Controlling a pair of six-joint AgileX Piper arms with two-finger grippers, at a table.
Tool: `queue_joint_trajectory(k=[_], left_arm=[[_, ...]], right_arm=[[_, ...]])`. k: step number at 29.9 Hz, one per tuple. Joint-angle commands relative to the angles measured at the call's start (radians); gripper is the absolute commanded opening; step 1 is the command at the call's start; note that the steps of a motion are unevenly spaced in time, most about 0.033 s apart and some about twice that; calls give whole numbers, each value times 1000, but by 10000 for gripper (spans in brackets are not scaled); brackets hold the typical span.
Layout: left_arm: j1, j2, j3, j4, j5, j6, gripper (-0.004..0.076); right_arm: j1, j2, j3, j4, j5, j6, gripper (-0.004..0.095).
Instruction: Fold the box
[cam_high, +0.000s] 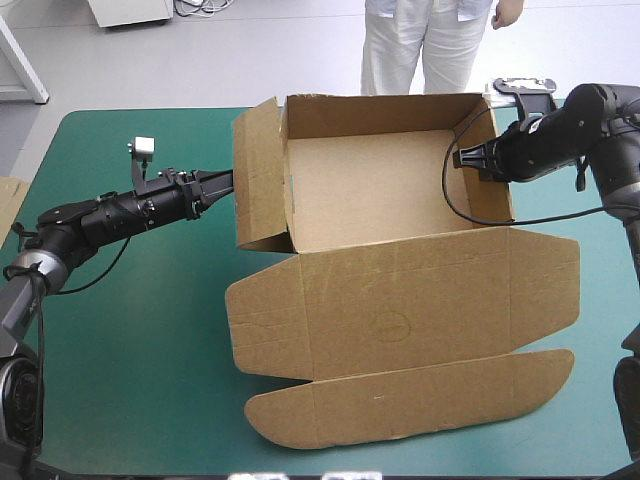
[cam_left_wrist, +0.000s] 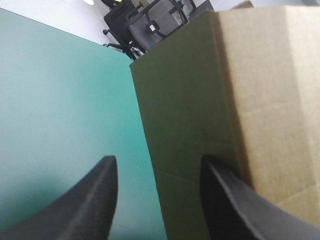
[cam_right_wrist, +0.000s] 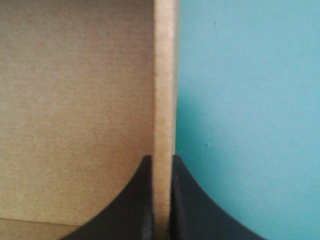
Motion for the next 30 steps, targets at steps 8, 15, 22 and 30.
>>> queue_joint_trajectory(k=[8, 15, 22, 30], left_arm=[[-6, -57, -55, -160, 128, -7, 367], [-8, -65, -93, -160, 128, -13, 367], [-39, -65, -106, -160, 128, -13, 367], [-78, -65, -108, -160, 128, -11, 367]], right_arm=[[4, -45, -25, 22, 2, 9, -19], [4, -12, -25, 69, 1, 4, -19], [4, 13, -25, 97, -9, -6, -19], [4, 37, -25, 109, -12, -9, -19]])
